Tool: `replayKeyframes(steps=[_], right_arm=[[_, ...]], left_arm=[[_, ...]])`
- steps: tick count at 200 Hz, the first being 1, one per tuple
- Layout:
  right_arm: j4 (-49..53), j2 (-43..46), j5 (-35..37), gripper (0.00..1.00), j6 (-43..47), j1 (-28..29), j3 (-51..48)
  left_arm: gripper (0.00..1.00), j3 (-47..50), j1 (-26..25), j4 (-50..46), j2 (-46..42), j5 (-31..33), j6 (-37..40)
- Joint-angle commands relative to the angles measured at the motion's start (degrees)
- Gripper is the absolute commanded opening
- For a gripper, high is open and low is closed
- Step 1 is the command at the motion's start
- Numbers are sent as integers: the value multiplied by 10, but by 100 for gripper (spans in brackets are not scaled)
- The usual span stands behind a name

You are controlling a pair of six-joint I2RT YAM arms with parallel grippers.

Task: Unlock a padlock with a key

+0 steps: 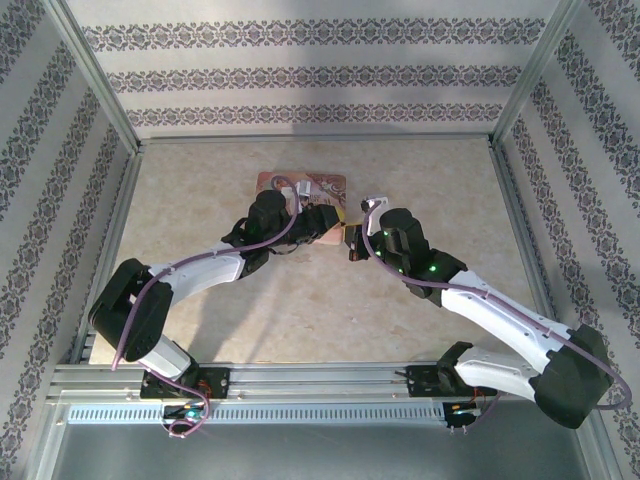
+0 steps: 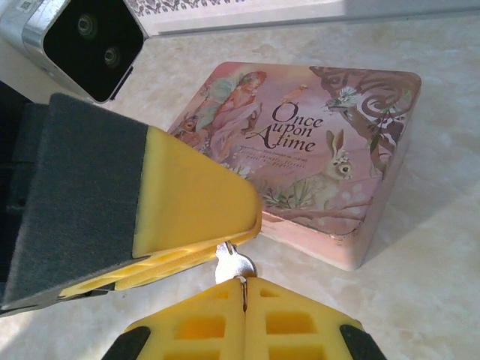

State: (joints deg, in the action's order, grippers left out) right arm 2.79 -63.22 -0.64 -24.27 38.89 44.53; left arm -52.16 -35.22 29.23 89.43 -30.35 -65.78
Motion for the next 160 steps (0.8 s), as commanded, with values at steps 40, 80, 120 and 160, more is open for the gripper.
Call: replayKeyframes(steps=[40, 80, 120, 160], right_arm=[[-13, 1, 8, 0, -19, 4, 17], [-28, 33, -79, 13, -54, -46, -8], [-108, 71, -276, 32, -97, -137, -49], [-276, 57, -398, 50, -182, -159, -75]], left_arm=[[3, -14, -6, 13, -5, 2, 38], [0, -22, 9, -54, -51, 12, 110], [0, -39, 47, -137, -116, -14, 221], [0, -86, 57, -247, -166, -29, 347]])
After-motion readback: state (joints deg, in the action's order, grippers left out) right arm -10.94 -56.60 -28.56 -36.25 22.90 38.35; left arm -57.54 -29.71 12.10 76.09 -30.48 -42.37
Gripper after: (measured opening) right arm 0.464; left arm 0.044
